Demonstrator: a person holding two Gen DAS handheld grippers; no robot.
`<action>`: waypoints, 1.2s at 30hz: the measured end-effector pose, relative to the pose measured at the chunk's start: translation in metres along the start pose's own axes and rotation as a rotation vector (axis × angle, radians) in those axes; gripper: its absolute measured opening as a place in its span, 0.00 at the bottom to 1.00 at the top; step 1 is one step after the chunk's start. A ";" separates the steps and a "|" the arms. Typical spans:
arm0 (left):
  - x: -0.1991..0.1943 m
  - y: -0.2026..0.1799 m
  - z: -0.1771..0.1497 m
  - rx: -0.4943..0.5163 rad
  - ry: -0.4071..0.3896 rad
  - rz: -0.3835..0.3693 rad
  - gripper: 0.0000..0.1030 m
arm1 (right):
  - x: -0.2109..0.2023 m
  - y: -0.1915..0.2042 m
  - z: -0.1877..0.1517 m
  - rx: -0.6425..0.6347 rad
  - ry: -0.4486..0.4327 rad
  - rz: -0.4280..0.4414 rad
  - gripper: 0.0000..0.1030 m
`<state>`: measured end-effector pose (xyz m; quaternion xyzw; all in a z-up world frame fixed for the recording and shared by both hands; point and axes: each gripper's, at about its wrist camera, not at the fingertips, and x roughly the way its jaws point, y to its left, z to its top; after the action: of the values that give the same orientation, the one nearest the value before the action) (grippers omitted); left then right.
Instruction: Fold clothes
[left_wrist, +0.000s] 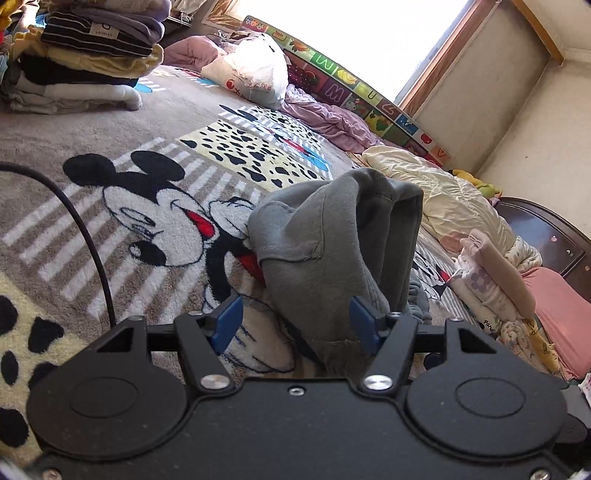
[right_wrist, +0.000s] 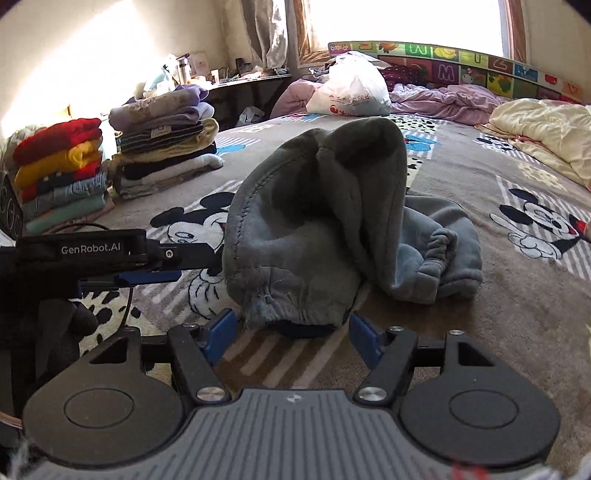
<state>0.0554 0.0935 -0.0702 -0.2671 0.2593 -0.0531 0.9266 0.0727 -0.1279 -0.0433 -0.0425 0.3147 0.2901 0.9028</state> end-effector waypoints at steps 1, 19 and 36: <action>0.001 0.002 0.001 -0.008 -0.002 -0.004 0.63 | 0.003 0.004 0.001 -0.023 0.003 -0.007 0.67; 0.027 0.061 0.015 -0.343 0.084 -0.116 0.67 | 0.060 0.030 0.004 -0.051 -0.039 -0.099 0.31; 0.028 0.031 0.004 -0.252 0.147 -0.220 0.68 | -0.116 -0.129 -0.014 0.723 -0.308 0.140 0.14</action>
<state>0.0801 0.1153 -0.0958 -0.4031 0.3000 -0.1406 0.8531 0.0624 -0.2957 0.0012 0.3437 0.2594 0.2242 0.8743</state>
